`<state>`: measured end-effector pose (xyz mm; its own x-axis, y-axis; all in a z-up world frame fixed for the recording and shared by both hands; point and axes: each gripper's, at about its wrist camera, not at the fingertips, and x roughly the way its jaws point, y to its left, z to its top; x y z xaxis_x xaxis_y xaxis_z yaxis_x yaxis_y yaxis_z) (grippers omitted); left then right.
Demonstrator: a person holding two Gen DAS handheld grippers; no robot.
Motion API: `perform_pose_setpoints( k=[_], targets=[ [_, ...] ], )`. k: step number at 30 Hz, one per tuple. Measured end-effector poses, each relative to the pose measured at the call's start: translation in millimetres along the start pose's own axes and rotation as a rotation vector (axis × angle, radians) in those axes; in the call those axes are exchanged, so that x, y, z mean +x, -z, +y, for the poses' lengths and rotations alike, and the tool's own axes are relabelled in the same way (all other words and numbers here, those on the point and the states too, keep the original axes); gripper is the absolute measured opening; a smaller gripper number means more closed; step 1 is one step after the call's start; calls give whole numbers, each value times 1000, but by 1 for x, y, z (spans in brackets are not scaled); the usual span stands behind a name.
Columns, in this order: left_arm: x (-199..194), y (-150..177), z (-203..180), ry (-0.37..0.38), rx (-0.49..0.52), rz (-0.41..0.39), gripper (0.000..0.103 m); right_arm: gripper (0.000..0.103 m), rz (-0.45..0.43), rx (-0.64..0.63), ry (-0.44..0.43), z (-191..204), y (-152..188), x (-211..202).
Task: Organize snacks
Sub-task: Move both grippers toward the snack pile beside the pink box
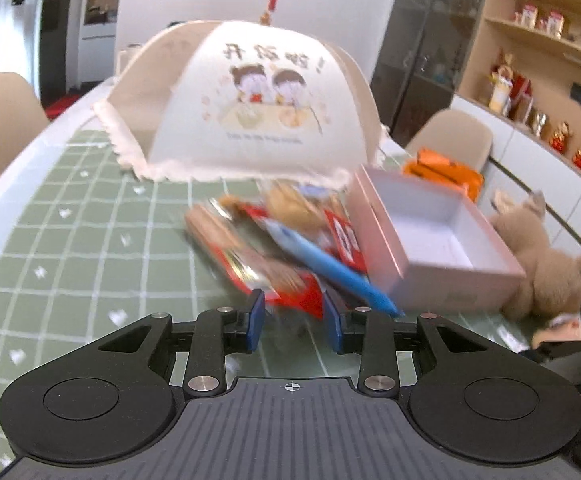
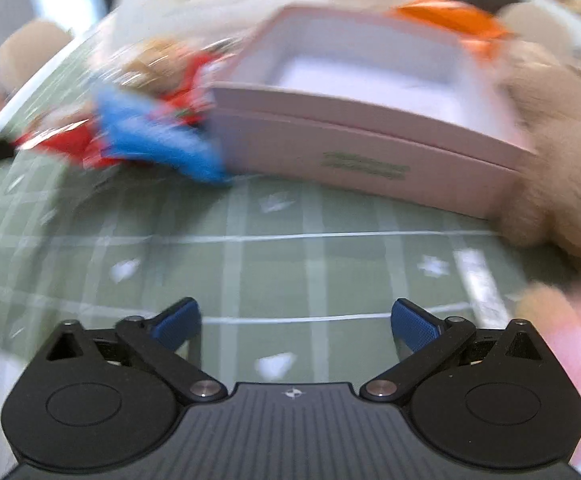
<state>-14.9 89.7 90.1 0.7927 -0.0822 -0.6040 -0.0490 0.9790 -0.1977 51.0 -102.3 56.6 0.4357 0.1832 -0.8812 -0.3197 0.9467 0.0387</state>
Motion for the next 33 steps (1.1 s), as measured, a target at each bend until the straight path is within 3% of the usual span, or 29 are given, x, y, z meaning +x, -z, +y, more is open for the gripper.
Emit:
perform_pose_setpoints(
  k=[4,8,10,14,18,19,21,22,24,27,31,33],
  targets=[
    [-1,-9,19,-21,-67,19,36,90,-160,-87,-85,26,-46,-45],
    [0,-4,35,33,-176,91,36,91,-163,-35,-175,34,-103,-41],
    [0,0,40,66,-191,114,36,91,-154,-28,-179,42,-116,-25],
    [-7,9,54,42,-204,127,36,83,-110,-21,-169,61,-108,14],
    [-13,13,80,-2,-259,127,36,82,-80,131,-256,64,-97,36],
    [-14,13,87,-12,-273,125,36,73,-55,124,-303,68,-96,36],
    [-13,10,95,-23,-300,122,36,65,-18,106,-388,76,-89,33],
    [-13,8,98,-28,-309,116,36,55,5,95,-418,79,-86,33],
    [-13,3,98,-30,-308,100,36,52,40,96,-456,79,-76,32],
    [-11,-6,93,-31,-277,81,36,52,34,124,-437,65,-61,27],
    [-2,-21,84,-42,-212,48,36,51,-43,32,-243,60,-48,7],
    [7,-34,78,-44,-179,21,36,51,-44,31,-248,51,-46,-1]
  ],
)
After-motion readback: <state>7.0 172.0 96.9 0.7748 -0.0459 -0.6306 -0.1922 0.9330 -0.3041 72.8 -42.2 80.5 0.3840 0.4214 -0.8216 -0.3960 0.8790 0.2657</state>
